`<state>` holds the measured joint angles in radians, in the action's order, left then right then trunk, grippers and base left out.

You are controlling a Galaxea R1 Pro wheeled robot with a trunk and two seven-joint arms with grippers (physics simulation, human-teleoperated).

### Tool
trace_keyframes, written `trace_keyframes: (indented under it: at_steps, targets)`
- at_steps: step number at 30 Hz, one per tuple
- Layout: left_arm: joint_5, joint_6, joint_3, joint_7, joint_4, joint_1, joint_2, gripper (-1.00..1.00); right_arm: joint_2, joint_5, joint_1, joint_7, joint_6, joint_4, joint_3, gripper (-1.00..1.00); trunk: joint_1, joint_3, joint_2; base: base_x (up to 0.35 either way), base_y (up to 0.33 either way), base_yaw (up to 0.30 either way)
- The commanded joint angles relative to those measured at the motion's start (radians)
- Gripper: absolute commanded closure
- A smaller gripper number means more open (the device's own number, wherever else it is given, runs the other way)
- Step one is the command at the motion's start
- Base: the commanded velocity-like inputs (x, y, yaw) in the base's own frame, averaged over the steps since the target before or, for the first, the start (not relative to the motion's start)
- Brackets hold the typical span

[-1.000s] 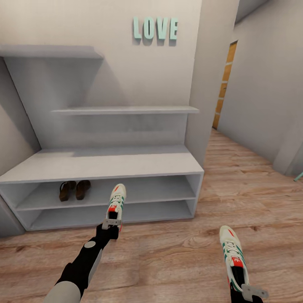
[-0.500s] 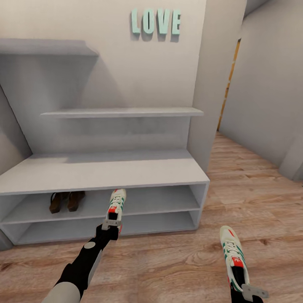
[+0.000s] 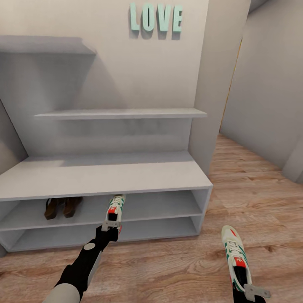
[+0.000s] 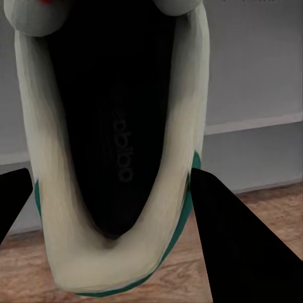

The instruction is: Pick up the two gym shoes and the two sandals from the corridor floor and place them onto the hallstand (shoe rack) in the corridor, making sure they are on the rack and not on the floor. Arrange them so the two gym shoes are next to each other and the two sandals are next to each other.

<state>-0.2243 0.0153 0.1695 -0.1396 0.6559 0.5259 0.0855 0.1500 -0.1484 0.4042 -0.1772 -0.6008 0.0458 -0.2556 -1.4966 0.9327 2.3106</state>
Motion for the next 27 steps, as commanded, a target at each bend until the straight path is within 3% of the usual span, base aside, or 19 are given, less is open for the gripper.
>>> trace_keyframes:
  at_steps: [1, 8, 27]
  targets:
    - [-0.01, 0.002, 0.008, -0.009, 0.0, 0.0, 0.002, 1.0, 0.002, -0.011, 0.001, -0.006, -0.002, 0.0, -0.004, 1.0, 0.0, 0.001, 0.0, 0.188, 0.0, 0.0]
    - [-0.01, 0.002, 0.008, -0.009, -0.002, 0.0, 0.002, 1.0, 0.004, -0.01, 0.001, -0.007, -0.002, 0.0, -0.005, 1.0, 0.0, 0.002, 0.0, 0.143, 0.0, 0.0]
    - [-0.011, 0.002, 0.007, -0.009, 0.0, 0.0, 0.002, 1.0, 0.003, -0.01, 0.001, -0.007, -0.002, 0.0, -0.005, 1.0, 0.0, 0.006, 0.0, 0.004, 0.0, 0.0]
